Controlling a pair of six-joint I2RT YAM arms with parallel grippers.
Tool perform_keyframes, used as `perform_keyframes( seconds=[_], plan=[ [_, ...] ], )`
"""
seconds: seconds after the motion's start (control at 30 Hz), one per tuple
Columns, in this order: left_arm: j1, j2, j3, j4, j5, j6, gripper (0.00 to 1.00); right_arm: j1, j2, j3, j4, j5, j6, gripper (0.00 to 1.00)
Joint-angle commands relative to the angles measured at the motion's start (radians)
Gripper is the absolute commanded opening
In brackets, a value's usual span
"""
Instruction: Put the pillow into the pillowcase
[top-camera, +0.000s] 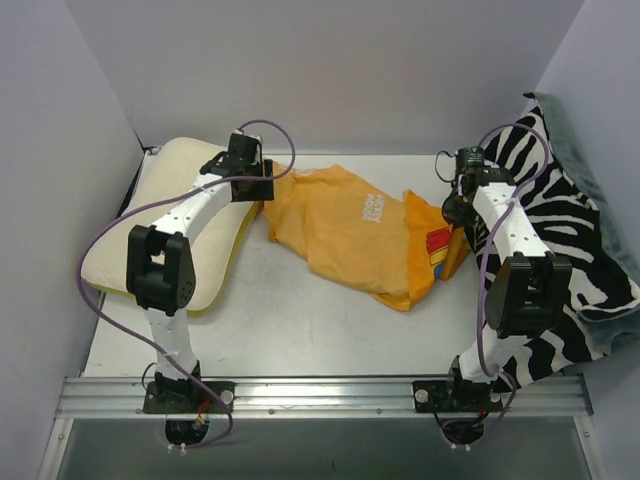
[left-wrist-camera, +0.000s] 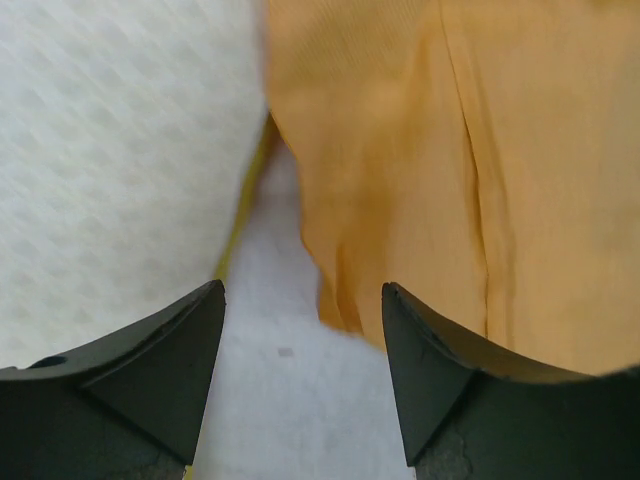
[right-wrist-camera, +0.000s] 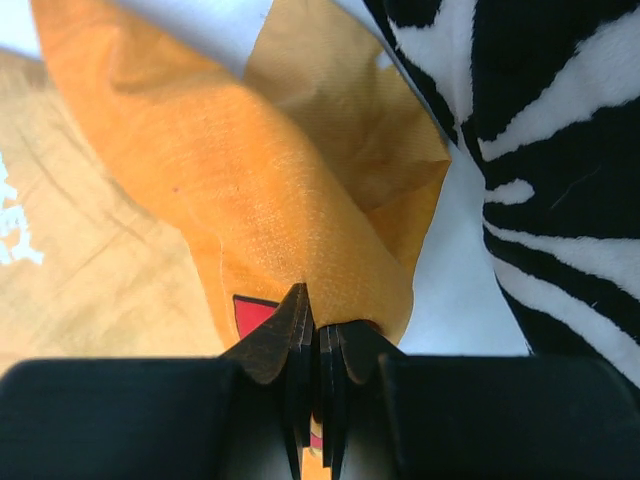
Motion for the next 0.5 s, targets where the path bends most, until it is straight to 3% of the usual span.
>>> perform_keyframes(
  seconds=[0.0, 0.07, 0.17, 0.27, 0.47],
  plan=[
    [-0.115, -0.316, -0.185, 0.07, 0.11, 0.104, 0.72, 0.002, -0.029, -0.032, -0.022, 0.037, 0.004, 0.0],
    [-0.155, -0.437, -0.395, 0.128, 0.234, 0.141, 0.71, 0.002, -0.037, -0.03, -0.022, 0.014, 0.004, 0.0],
    [-0.237, -0.476, -0.567, 0.17, 0.244, 0.126, 0.69, 0.002, -0.038, -0.011, -0.022, -0.001, 0.012, 0.0],
    [-0.318, -0.415, -0.645, 0.224, 0.238, 0.095, 0.65, 0.002, -0.035, 0.011, -0.025, -0.013, 0.013, 0.0],
    [-0.413, -0.232, -0.644, 0.355, 0.19, 0.014, 0.64, 0.002, -0.043, 0.032, -0.038, -0.045, 0.018, 0.0]
  ],
)
